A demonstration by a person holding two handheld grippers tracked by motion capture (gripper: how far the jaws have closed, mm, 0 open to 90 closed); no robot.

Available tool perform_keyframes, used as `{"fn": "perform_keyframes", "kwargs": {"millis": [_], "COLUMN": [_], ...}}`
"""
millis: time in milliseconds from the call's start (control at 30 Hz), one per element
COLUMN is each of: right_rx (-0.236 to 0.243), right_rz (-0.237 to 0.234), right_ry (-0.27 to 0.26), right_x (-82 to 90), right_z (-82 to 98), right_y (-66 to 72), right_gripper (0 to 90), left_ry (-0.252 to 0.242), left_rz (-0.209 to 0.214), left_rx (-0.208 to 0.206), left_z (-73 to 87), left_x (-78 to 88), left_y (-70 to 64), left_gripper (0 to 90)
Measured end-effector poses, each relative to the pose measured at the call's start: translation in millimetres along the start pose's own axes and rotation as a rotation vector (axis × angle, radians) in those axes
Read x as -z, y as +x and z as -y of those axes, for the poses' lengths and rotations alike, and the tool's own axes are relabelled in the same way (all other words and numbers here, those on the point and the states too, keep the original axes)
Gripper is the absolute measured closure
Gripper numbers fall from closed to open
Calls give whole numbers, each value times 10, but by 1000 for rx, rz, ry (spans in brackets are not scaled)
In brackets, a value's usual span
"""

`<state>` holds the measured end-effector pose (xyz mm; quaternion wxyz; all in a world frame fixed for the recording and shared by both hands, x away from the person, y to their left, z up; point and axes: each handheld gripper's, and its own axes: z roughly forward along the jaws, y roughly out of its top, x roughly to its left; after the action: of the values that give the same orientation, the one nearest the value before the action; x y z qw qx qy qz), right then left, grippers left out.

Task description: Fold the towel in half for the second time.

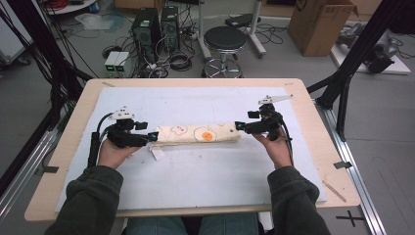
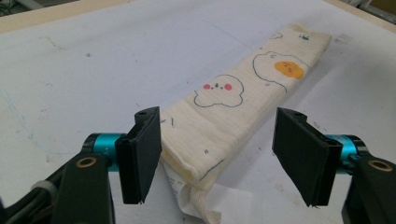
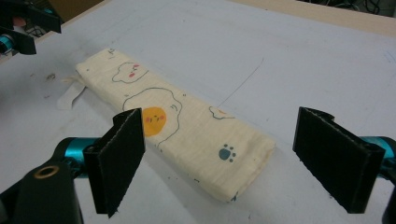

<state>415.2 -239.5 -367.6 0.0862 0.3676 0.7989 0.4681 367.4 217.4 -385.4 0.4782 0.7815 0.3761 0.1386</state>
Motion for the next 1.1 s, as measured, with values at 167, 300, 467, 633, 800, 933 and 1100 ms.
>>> {"fn": "perform_keyframes", "kwargs": {"millis": [167,300,467,633,800,933,1100], "right_rx": [8,19,34,33,35,31,39], "right_rz": [-3,-1,-2,12,17,22,26], "right_ry": [-2,4,10,-19,-2,-6,-3], "right_x": [27,43,69,107,128,160,185], "right_z": [-1,6,21,112,194,244,328], "right_y": [51,88,118,140,149,146,156], "right_gripper": [129,126,124,124,124,124,124], "left_ry": [7,2,-2,-10,-20,-19,-13], "left_rz": [-3,-1,-2,-5,-4,0,-5], "left_rx": [-21,-45,-53,-56,-55,-62,-58], "left_z": [1,14,64,104,140,190,261], "left_x": [54,92,140,190,246,274,291], "left_y": [-57,-118,-151,-178,-207,-231,-244], "left_gripper": [322,322,317,315,309,306,298]}}
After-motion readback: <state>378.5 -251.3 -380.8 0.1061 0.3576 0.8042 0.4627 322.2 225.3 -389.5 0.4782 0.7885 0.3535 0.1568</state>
